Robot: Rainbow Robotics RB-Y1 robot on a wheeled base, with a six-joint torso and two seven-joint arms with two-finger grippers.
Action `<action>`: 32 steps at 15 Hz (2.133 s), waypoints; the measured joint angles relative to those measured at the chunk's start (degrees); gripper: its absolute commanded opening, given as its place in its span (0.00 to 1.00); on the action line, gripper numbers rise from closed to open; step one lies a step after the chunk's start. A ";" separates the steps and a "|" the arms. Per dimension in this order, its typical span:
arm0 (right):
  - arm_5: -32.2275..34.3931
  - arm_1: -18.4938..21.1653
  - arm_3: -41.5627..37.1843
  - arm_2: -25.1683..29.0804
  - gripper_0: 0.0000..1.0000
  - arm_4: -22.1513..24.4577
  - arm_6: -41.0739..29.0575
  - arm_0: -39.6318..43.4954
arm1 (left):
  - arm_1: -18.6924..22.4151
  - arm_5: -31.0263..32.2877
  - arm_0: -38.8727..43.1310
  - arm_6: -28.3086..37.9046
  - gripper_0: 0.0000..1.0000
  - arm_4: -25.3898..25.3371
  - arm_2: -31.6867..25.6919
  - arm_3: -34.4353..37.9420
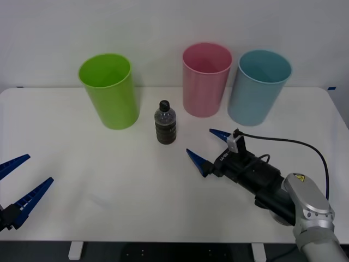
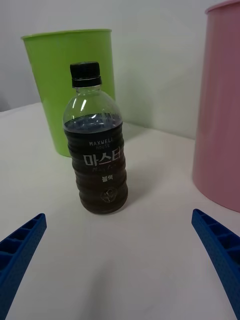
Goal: Grasp the object on the table and drop it into the matching bin: aluminum can to the light blue bin, PET bottle to the pink bin.
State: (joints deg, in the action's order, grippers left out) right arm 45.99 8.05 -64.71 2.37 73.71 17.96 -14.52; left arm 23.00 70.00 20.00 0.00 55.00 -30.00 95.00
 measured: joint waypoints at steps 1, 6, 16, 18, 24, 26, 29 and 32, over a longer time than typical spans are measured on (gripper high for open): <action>-0.18 -1.16 0.97 0.95 1.00 1.36 0.19 -1.04 | 0.00 0.00 0.00 0.00 1.00 0.00 0.00 0.00; -2.21 -4.18 6.24 1.95 1.00 2.98 1.23 -5.67 | 0.00 0.00 0.00 0.00 1.00 0.00 0.00 0.00; -8.37 -8.75 16.94 1.79 1.00 2.97 4.48 -15.63 | 0.00 0.00 0.00 0.00 1.00 0.00 0.00 0.00; -9.81 -9.04 18.13 1.46 1.00 2.90 4.89 -16.71 | 0.00 0.00 0.00 0.00 1.00 0.00 0.00 0.00; -14.86 -9.05 22.62 -0.06 1.00 1.05 6.54 -20.45 | 0.00 0.00 0.00 0.00 1.00 0.00 0.00 0.00; -16.41 -9.05 22.62 -0.56 1.00 0.82 7.04 -20.47 | 0.00 0.00 0.00 0.00 1.00 0.00 0.00 0.00; -17.12 -9.05 22.62 -1.28 1.00 0.31 7.73 -20.47 | 0.00 0.00 0.00 0.00 1.00 0.00 0.00 0.00; -17.10 -9.05 22.62 -1.99 1.00 -0.22 8.07 -20.43 | 0.00 0.00 0.00 0.00 1.00 0.00 0.00 0.00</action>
State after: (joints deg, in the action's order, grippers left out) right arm 28.89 -1.00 -42.09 0.38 73.49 26.03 -34.94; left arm 23.00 70.00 20.00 0.00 55.00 -30.00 95.00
